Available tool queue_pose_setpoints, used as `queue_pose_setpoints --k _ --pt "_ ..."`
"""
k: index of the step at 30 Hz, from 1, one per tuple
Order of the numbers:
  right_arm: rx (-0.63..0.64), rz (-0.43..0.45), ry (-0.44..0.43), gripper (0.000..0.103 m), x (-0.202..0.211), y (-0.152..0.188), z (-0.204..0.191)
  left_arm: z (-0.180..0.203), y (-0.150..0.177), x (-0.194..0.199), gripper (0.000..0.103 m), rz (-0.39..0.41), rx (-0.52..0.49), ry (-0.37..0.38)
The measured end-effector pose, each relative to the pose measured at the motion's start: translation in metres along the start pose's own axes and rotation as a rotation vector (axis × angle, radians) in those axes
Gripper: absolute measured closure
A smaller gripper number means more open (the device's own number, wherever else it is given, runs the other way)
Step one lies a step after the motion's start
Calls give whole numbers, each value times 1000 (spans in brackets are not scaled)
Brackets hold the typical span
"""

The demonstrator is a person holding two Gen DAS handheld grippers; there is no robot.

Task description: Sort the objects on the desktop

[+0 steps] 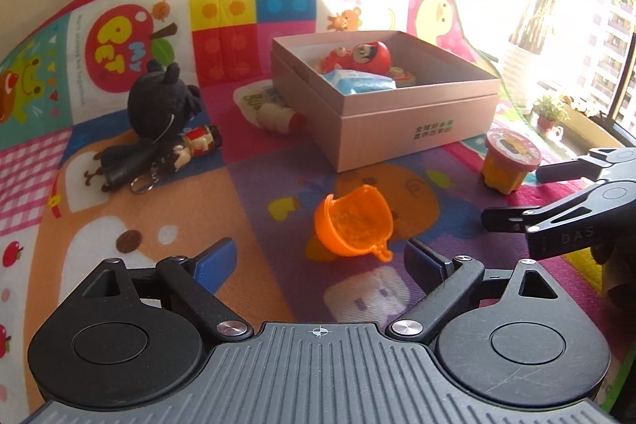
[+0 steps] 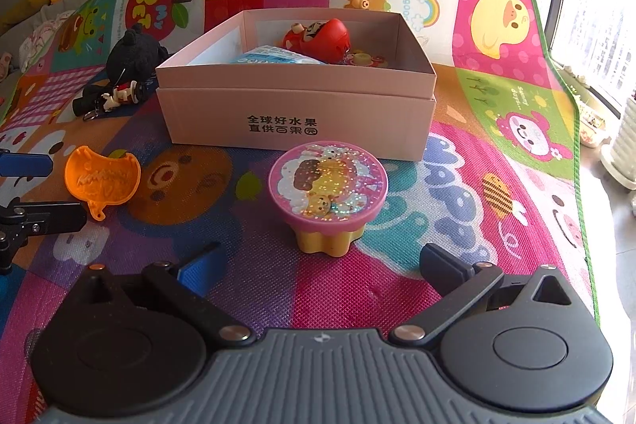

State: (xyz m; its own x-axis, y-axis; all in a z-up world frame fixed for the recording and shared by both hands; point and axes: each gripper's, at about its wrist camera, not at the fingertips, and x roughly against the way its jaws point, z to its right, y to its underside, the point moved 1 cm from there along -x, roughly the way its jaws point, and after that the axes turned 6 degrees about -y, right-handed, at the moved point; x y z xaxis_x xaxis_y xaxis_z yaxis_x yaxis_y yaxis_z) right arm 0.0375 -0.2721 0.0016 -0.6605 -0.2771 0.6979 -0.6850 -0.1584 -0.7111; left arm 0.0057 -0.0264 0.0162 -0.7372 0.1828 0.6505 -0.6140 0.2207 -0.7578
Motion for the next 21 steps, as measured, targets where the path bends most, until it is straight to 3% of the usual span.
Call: queue_pose_setpoints --k 10,21 --pt "-2 1 -2 0 1 0 -1 37 -9 -9 8 20 -46 92" --pt "-2 1 -2 0 1 0 -1 -12 -2 -10 8 -6 -53 -115"
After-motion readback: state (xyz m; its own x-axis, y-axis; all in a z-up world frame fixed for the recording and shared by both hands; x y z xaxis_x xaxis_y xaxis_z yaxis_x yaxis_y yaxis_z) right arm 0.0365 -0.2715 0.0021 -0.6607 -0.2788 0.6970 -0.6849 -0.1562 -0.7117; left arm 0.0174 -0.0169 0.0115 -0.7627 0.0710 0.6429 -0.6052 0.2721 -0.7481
